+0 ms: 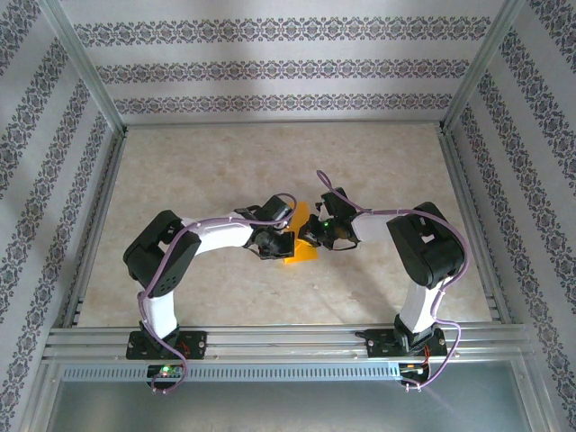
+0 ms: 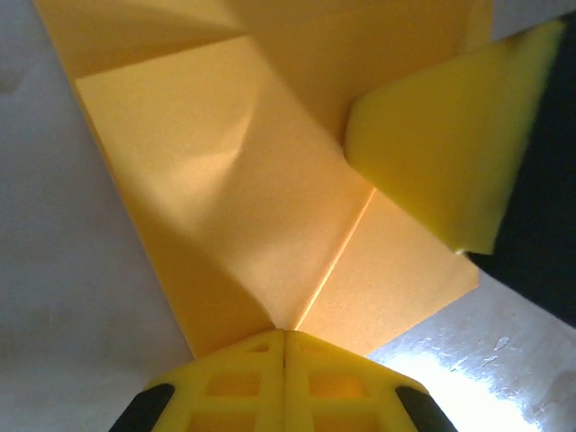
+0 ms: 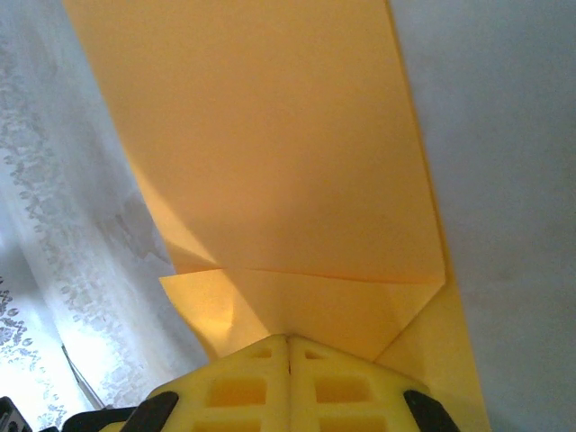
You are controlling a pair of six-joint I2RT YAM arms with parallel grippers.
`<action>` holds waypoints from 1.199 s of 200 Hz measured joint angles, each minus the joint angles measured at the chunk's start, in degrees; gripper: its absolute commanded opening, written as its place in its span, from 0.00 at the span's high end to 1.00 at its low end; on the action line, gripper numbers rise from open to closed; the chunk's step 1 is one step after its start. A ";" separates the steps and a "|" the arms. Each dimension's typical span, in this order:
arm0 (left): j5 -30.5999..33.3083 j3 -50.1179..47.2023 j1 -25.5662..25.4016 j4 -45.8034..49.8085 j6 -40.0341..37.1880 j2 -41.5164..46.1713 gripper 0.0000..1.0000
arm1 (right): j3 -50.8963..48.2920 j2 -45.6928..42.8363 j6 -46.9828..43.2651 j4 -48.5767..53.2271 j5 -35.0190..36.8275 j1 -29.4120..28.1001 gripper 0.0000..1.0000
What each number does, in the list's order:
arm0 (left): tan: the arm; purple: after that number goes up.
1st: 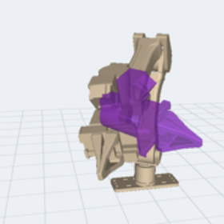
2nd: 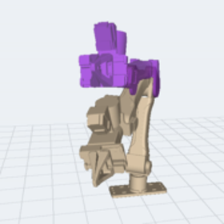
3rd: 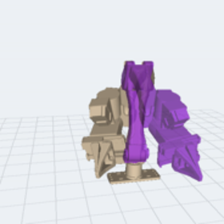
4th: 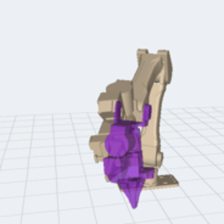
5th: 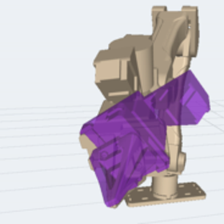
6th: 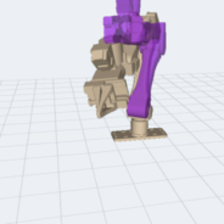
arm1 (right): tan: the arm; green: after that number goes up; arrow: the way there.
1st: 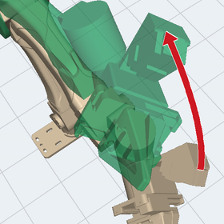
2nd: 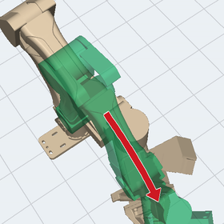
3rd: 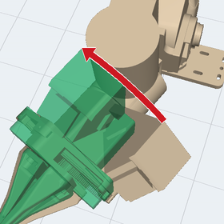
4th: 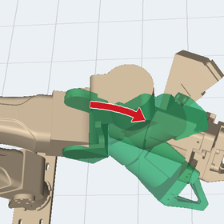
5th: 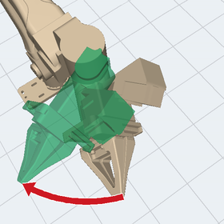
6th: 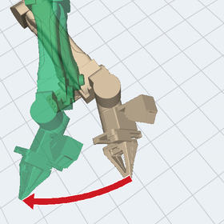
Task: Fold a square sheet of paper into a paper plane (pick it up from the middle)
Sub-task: Fold the triangle a second time at the center of the table.
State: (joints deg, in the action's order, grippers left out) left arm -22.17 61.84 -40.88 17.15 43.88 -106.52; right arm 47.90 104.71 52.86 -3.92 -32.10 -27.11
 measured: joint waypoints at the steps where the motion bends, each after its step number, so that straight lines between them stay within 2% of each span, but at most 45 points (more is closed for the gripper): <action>1: -0.02 0.00 0.00 -0.02 0.00 0.00 0.95 | 0.00 0.00 0.00 0.00 0.00 0.02 1.00; 49: 0.00 -4.17 0.00 -1.46 -1.51 2.82 0.96 | 0.00 0.09 0.22 -0.07 -0.44 0.37 1.00; 103: 0.42 -7.28 0.04 5.75 -4.46 8.17 0.96 | 0.00 0.09 0.66 -0.20 -0.42 0.37 1.00; 168: -0.44 -6.29 0.11 -6.58 2.03 7.02 0.98 | 0.00 0.09 0.85 -0.20 -0.42 0.37 1.00; 203: -0.52 -6.32 0.11 -7.13 3.37 3.32 1.00 | 0.00 0.09 0.85 -0.22 -0.42 0.37 1.00; 240: -0.70 -6.49 0.17 -7.19 3.34 3.17 1.00 | 0.00 -0.42 0.81 -0.20 0.04 0.22 1.00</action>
State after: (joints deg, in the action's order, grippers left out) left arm -22.87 55.35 -40.71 9.96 47.22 -103.35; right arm 47.90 104.29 53.67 -4.12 -32.05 -26.89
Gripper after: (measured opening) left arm 0.046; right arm 0.048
